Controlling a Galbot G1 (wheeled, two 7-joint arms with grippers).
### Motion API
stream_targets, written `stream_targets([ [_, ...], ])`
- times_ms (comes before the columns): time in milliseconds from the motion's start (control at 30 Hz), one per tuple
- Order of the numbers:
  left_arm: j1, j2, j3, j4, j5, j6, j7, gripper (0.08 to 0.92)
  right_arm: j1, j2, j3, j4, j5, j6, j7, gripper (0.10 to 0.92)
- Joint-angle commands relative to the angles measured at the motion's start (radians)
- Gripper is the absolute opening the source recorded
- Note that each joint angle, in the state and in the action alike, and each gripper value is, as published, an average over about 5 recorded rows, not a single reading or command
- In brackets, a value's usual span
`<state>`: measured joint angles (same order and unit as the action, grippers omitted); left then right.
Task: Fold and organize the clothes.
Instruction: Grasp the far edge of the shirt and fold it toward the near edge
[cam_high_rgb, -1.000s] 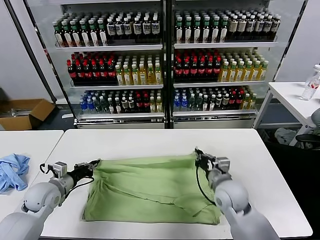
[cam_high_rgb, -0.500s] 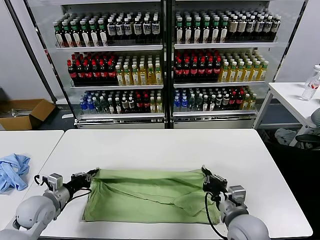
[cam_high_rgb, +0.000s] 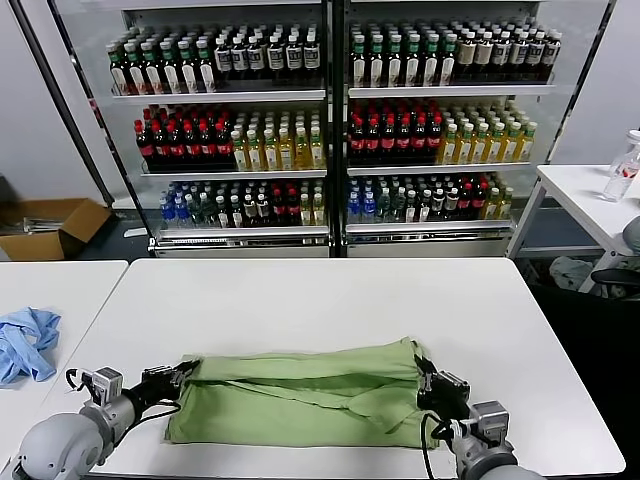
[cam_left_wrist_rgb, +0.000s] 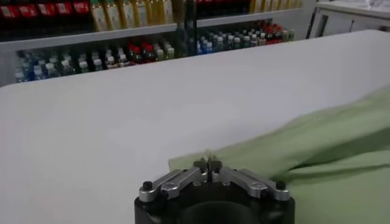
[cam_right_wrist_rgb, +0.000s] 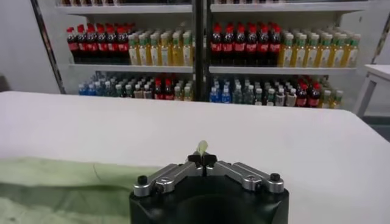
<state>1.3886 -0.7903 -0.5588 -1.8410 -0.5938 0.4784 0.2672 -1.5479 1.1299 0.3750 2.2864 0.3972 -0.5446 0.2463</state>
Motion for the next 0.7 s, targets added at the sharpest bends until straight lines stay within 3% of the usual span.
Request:
stream_targets([
  [33,0.032,-0.005,0.0,-0.021,0.133,0.004,-0.02,0.098,-0.073,0.012,-0.021,-0.044,-0.072,0.009,0.014,0.105],
  [233,0.054,-0.026,-0.04,-0.089,0.144,0.018,-0.134,0.219,-0.069,0.013,-0.002,-0.02,-0.082,0.011,0.034,0.157],
  [333,0.086,-0.047,-0.064,-0.144,0.121,0.031,-0.219,0.305,-0.064,0.012,0.011,0.006,-0.089,0.011,0.033,0.248],
  [567,0.161,-0.152,-0.046,-0.259,-0.028,0.061,-0.529,0.505,-0.056,0.016,0.015,0.033,-0.129,0.017,0.019,0.447],
  [700,0.176,-0.22,-0.011,-0.268,-0.052,0.065,-0.595,0.626,-0.053,0.009,0.012,0.026,-0.136,0.02,0.018,0.577],
])
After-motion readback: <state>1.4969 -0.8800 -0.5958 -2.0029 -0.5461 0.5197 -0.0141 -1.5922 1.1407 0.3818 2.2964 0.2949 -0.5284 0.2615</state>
